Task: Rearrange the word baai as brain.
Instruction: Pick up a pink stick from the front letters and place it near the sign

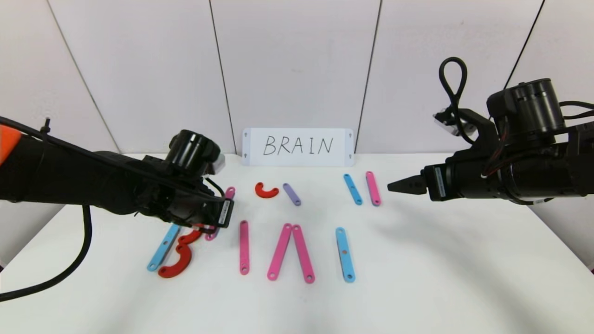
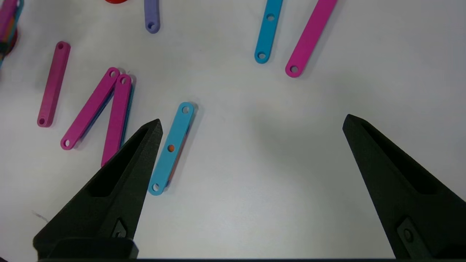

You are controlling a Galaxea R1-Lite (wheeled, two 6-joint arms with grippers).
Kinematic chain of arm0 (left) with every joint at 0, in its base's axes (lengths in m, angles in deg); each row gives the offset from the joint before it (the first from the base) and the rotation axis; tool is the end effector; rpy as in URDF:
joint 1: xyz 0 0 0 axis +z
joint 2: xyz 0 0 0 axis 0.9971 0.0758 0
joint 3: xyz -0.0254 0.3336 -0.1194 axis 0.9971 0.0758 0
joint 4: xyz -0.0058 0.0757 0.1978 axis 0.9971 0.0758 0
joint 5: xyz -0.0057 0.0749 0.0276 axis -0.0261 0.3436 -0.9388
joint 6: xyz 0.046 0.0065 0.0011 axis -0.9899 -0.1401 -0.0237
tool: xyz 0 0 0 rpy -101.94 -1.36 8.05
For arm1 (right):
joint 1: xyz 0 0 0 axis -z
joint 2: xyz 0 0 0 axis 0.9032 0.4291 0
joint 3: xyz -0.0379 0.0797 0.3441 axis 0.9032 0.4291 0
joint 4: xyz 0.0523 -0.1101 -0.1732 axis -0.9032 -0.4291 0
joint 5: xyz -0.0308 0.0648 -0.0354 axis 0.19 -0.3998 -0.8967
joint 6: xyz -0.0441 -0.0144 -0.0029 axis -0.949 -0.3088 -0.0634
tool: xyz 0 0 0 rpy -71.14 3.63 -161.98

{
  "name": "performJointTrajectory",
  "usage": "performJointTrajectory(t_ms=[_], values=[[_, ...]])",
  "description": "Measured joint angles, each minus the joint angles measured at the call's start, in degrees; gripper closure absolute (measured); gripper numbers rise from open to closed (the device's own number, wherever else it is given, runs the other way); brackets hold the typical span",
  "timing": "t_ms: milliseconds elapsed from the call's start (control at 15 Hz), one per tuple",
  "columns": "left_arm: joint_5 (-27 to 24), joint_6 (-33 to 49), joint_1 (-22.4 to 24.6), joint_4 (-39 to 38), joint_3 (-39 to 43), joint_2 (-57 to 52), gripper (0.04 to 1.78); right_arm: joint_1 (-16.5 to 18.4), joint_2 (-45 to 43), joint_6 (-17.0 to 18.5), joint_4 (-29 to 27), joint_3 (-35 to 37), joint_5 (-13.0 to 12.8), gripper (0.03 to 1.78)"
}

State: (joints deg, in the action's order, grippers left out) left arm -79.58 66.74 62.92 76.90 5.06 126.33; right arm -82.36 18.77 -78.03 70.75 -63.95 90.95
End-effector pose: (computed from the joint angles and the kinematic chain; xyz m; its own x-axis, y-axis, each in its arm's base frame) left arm 0.3564 -0.1438 0.1720 0.6514 -0.1508 -0.7436 0.2058 0.9784 -0.0181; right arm 0.3172 0.1093 0.2414 0.6942 0.3899 -0.6051 -0.3711 0.9141 0.1633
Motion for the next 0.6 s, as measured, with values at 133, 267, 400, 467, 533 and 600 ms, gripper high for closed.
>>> performJointTrajectory(t_ms=[133, 267, 400, 467, 533, 600], values=[[-0.06, -0.15, 1.77, 0.77, -5.84, 1.3, 1.52, 0.0, 0.02, 0.02, 0.0, 0.02, 0.05, 0.08], [-0.04, -0.39, 4.22, 2.76, -12.26, 3.89, 1.52, 0.0, 0.09, 0.02, 0.05, 0.02, 0.02, 0.08], [-0.06, -0.44, 6.89, 6.28, -18.49, 6.99, 1.52, 0.05, 0.27, 0.02, 0.05, 0.02, 0.0, 0.08], [-0.13, -0.39, 8.3, 7.9, -21.21, 8.74, 1.52, 0.05, 0.35, 0.0, 0.05, 0.02, 0.0, 0.08], [-0.09, -0.3, 9.44, 8.95, -23.28, 10.23, 1.52, 0.05, 0.44, 0.0, 0.05, 0.02, -0.01, 0.08], [-0.09, -0.09, 10.64, 9.92, -25.49, 12.0, 1.52, 0.0, 0.52, 0.02, 0.07, 0.02, -0.01, 0.08]])
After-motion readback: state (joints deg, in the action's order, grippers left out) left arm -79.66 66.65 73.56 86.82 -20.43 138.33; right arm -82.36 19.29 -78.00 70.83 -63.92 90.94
